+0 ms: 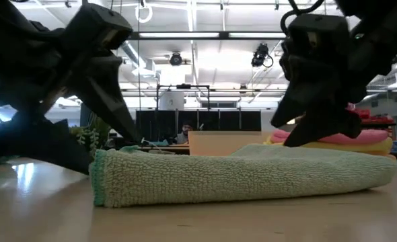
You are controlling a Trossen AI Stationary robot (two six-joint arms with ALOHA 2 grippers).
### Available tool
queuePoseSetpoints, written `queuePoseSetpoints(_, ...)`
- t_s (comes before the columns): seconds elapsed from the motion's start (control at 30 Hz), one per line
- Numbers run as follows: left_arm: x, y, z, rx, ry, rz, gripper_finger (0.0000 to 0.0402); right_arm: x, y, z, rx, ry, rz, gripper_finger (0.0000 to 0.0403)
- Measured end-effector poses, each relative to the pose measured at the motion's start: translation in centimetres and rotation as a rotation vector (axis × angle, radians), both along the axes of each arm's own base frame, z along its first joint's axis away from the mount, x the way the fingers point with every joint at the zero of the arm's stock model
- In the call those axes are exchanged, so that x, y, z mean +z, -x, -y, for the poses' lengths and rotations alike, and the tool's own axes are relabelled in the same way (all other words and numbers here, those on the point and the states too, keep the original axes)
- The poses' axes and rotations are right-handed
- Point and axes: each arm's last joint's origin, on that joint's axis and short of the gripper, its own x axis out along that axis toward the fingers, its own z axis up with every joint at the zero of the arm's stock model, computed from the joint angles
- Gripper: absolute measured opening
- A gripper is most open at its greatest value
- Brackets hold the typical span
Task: Fold microfiber towels
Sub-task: Stack the green microfiber cloth on top of the pink microfiber cloth
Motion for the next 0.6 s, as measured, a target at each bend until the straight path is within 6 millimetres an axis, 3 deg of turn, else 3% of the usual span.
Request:
queuePoseSetpoints(0.37, -0.7, -1.5, -0.3, 0.004, 0.016, 0.002, 0.0288, -3.0, -0.7, -0.1, -0.034, 0.004, -0.051, 0.0238)
queuePoseSetpoints(0.6, -1.3, -1.6, -0.4, -0.002, 0.012, -0.025, 0.0268, -2.7, -0.8, -0.3, -0.007, 0.010, -0.031, 0.0228)
